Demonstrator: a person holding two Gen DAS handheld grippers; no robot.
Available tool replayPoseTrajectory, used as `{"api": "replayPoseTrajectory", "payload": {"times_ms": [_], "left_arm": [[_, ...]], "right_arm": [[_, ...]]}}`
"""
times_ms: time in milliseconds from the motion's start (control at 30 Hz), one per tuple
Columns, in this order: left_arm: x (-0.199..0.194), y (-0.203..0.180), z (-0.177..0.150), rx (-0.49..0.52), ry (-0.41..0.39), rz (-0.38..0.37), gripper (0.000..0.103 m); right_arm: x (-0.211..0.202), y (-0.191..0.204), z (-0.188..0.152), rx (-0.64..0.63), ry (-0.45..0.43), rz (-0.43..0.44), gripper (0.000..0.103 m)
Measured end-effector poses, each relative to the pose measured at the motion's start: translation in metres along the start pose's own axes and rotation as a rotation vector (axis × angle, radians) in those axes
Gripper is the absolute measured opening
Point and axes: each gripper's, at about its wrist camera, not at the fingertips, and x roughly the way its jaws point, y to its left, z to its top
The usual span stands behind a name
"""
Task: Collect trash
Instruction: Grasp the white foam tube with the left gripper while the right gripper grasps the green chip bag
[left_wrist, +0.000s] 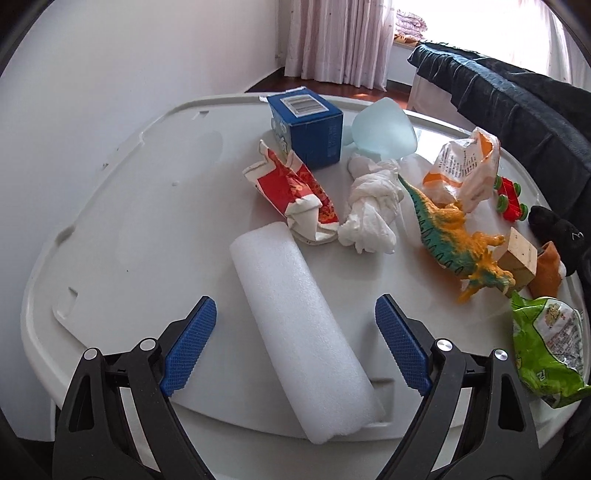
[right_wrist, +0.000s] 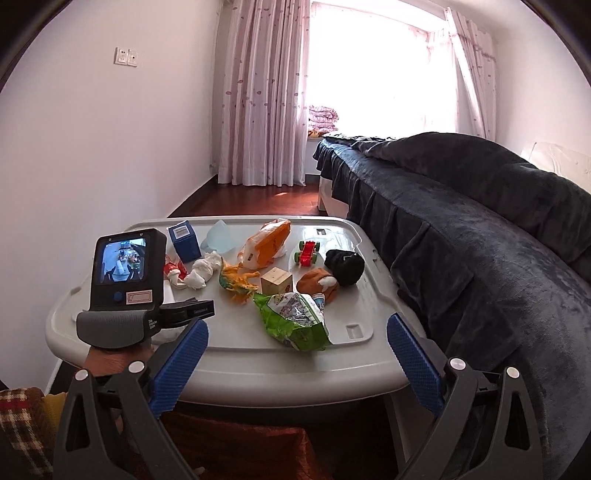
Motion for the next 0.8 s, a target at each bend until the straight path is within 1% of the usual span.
{"api": "replayPoseTrajectory", "payload": {"times_ms": [33,67,100,167,200,233,433,533,667,800], "left_arm": [[0.001,0.0,0.0,0.013,-0.008,0.008,0.07],[-0.001,0.002,0.0,0.026,-0.022,-0.004,0.047],[-0.002,0.003,0.001,0.041,-0.026,-0.01,0.044],[-0.005,0.007,0.001,0.039,-0.022,-0.038,0.032],[-0.008,0.011,0.001,0.039,-0.03,-0.057,0.03],[-0.012,0.013,0.0,0.044,-0.038,-0.059,0.026],[-0.041,0.034,-0.011,0.049,-0.081,-0.086,0.025],[-0.058,0.042,-0.019,0.064,-0.108,-0.097,0.025],[-0.082,0.052,-0.03,0.091,-0.145,-0.1,0.025],[-0.095,0.055,-0.038,0.095,-0.148,-0.124,0.026]], "right_arm": [[0.001,0.0,0.0,-0.003,0.0,-0.001,0.096],[0.002,0.001,-0.001,-0.005,0.002,-0.004,0.096],[0.005,0.0,-0.001,-0.005,0.008,-0.012,0.097],[0.012,-0.002,-0.001,-0.001,0.027,-0.032,0.097],[0.016,-0.004,-0.001,0.007,0.036,-0.038,0.097],[0.019,-0.006,-0.001,0.016,0.04,-0.045,0.097],[0.038,-0.013,0.003,0.049,0.046,-0.073,0.097],[0.055,-0.01,0.007,0.027,0.046,-0.084,0.097],[0.09,-0.003,0.011,-0.006,0.052,-0.085,0.097],[0.135,0.005,0.011,-0.026,0.113,-0.061,0.097]]}}
